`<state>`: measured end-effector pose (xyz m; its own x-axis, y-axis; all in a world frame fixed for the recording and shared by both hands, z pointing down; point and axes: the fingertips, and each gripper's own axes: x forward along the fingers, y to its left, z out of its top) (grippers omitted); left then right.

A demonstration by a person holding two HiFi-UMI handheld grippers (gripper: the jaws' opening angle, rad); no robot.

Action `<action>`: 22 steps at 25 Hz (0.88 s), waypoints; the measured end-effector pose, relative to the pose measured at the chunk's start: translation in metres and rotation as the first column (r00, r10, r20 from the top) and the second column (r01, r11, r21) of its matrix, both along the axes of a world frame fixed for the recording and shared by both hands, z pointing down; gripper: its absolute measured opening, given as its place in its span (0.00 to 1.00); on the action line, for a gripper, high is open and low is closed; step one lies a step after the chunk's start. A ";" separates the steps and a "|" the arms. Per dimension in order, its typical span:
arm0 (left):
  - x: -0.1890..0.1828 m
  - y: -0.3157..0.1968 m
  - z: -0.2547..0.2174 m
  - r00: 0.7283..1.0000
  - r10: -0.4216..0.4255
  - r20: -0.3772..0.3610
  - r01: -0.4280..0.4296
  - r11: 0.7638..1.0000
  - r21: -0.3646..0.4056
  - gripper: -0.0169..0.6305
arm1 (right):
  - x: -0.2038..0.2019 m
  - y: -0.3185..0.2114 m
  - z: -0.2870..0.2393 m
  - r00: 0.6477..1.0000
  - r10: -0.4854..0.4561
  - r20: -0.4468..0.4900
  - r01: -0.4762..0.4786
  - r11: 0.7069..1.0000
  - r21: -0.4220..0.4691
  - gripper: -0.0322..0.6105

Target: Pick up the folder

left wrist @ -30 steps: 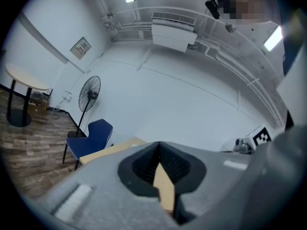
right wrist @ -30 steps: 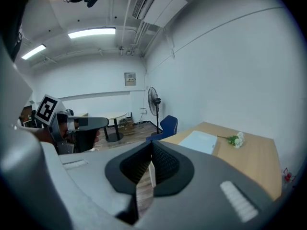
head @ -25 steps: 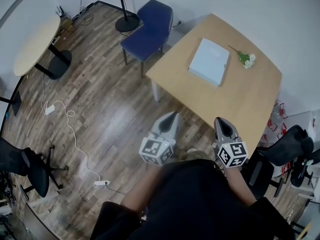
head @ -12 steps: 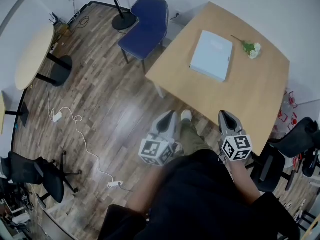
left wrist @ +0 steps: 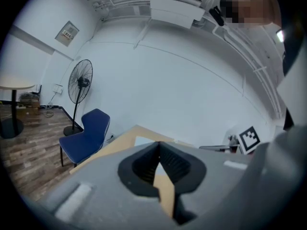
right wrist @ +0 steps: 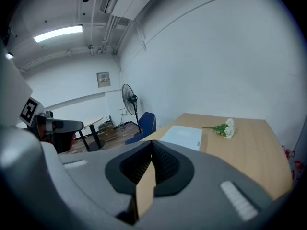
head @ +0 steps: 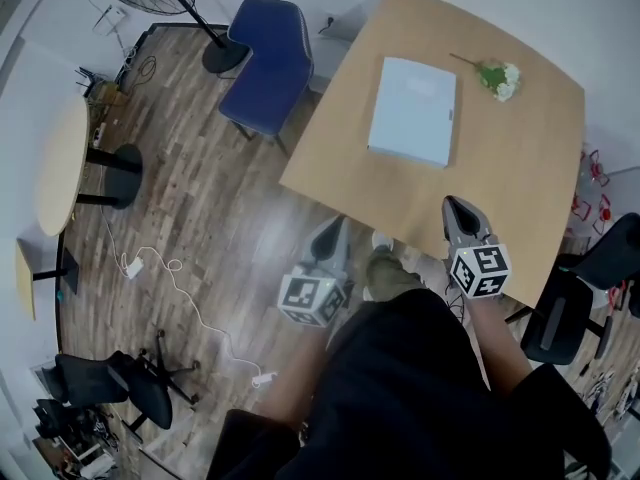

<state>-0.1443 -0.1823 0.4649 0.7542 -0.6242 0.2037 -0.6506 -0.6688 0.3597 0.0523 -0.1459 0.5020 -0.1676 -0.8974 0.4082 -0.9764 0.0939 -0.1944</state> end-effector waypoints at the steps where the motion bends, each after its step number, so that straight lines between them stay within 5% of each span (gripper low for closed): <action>1: 0.010 -0.010 0.003 1.000 0.008 0.004 -0.008 1.000 -0.002 0.03 | 0.012 -0.006 0.005 1.000 0.016 0.002 -0.016 1.000 -0.008 0.05; 8: 0.071 -0.080 0.044 0.994 0.092 0.063 -0.086 0.993 -0.082 0.03 | 0.077 -0.054 0.037 0.995 0.080 0.053 -0.078 0.997 -0.028 0.07; 22: 0.133 -0.216 0.168 0.969 0.183 0.164 -0.133 0.951 -0.278 0.03 | 0.134 -0.131 0.155 0.982 0.091 0.163 -0.046 0.963 -0.265 0.17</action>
<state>-0.0110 -0.3978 0.6333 0.7718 -0.4055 0.4898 -0.6164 -0.6662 0.4197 0.1861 -0.2774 0.6565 -0.1977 -0.7764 0.5985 -0.9283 -0.0479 -0.3687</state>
